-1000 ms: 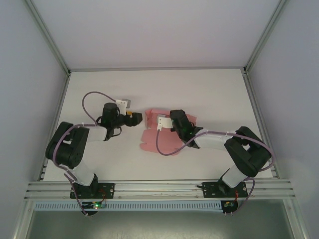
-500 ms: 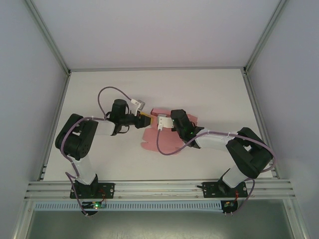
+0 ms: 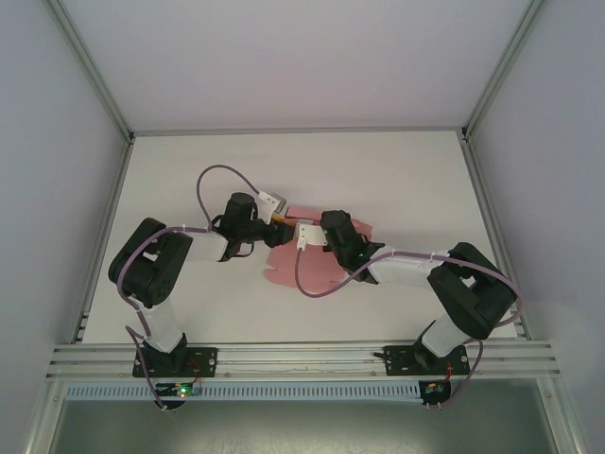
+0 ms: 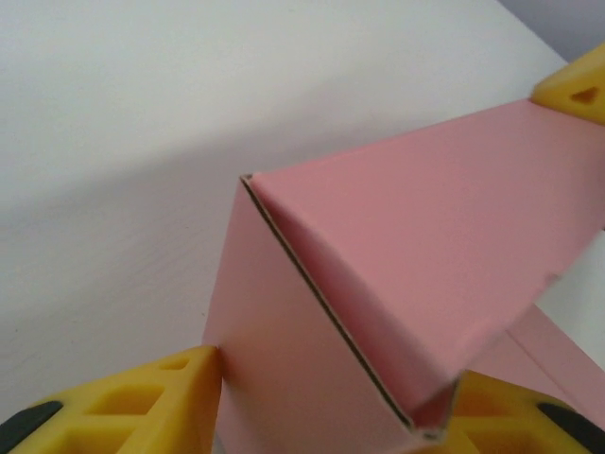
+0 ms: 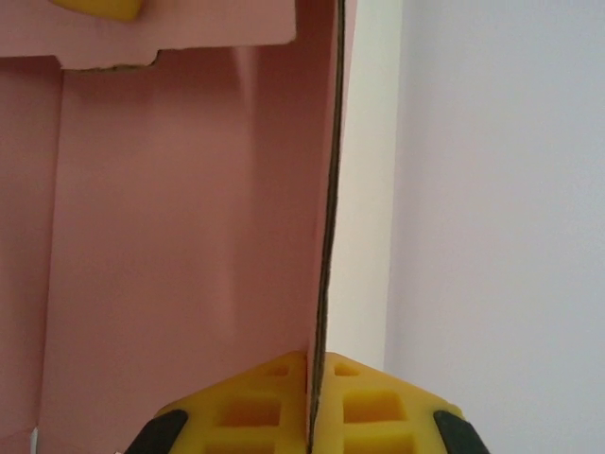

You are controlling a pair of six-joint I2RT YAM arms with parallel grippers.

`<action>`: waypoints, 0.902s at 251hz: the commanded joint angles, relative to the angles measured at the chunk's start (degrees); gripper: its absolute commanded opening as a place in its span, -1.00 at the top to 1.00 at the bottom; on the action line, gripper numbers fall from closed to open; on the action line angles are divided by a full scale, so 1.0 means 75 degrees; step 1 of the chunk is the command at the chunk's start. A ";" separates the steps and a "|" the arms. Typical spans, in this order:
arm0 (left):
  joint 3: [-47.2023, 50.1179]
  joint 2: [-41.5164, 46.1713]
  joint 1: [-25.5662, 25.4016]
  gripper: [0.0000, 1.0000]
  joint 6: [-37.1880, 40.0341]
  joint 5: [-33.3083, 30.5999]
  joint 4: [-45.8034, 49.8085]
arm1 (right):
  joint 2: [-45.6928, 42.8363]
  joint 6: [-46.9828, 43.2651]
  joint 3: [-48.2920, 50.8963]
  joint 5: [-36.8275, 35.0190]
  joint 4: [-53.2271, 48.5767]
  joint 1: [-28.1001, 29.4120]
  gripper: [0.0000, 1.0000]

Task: Assemble paper box

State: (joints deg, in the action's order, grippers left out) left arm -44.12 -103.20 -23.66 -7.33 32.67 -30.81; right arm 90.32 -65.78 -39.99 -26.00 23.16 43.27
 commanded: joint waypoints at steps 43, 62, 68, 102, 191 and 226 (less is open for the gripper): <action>-0.0093 -0.0268 -0.0229 0.33 -0.0015 -0.1249 -0.0611 | 0.0113 0.0204 0.0111 0.0319 -0.0464 0.0206 1.00; -0.0091 -0.0285 -0.0320 0.40 -0.0040 -0.2391 -0.0481 | 0.0012 0.0237 0.0150 0.0294 -0.0570 0.0208 1.00; -0.0113 -0.0288 -0.0363 0.42 -0.0023 -0.2814 -0.0373 | -0.0032 0.0262 0.0152 0.0290 -0.0611 0.0204 1.00; -0.0368 -0.0422 -0.0791 0.75 -0.0081 -0.5218 0.0328 | -0.0211 0.0416 0.0138 0.0360 -0.0876 0.0215 1.00; -0.0727 -0.0817 -0.1082 0.92 -0.0983 -0.7735 0.1705 | -0.0428 0.0611 0.0098 0.0131 -0.1370 0.0219 1.00; -0.0329 -0.0561 -0.1084 0.91 -0.1414 -0.8244 0.1932 | -0.0529 0.0623 0.0058 -0.0106 -0.1705 0.0190 1.00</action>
State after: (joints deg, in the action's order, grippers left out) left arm -49.34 -105.89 -36.29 -11.49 -8.56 -27.09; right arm 89.67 -61.04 -40.45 -29.12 19.88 43.27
